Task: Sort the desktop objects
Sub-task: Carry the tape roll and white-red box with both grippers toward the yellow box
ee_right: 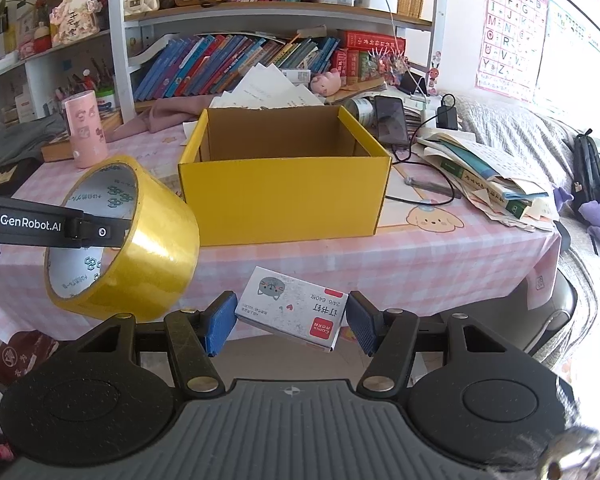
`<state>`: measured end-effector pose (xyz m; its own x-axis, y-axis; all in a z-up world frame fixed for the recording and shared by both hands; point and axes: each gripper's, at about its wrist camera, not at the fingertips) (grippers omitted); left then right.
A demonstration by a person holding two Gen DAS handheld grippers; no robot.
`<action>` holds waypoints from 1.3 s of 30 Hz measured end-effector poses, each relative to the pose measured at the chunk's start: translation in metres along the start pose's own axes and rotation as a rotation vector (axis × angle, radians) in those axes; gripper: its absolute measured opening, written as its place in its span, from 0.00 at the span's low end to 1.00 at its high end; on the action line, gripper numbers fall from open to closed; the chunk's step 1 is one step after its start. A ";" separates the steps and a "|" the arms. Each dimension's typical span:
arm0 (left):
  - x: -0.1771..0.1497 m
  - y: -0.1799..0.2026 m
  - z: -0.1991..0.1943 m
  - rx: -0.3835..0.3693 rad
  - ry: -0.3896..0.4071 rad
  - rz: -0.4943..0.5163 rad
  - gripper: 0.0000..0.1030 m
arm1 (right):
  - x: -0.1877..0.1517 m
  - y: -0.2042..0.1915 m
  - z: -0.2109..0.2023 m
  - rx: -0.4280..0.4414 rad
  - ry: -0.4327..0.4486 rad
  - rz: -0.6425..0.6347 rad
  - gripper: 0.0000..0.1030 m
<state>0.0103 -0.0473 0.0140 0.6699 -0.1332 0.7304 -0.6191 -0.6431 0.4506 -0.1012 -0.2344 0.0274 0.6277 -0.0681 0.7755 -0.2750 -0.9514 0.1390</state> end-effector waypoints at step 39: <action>0.010 -0.007 0.013 -0.016 -0.006 0.032 0.08 | 0.011 -0.010 0.018 0.002 -0.023 -0.021 0.56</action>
<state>0.0267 -0.0536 0.0113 0.6521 -0.1578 0.7416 -0.6467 -0.6263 0.4353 -0.0784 -0.2314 0.0232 0.6499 -0.0554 0.7580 -0.2605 -0.9532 0.1537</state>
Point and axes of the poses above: each gripper's, at about its wrist camera, not at the fingertips, and z roughly the way its jaws point, y to its right, x to its top, and after that the axes turned 11 degrees about -x, right-handed
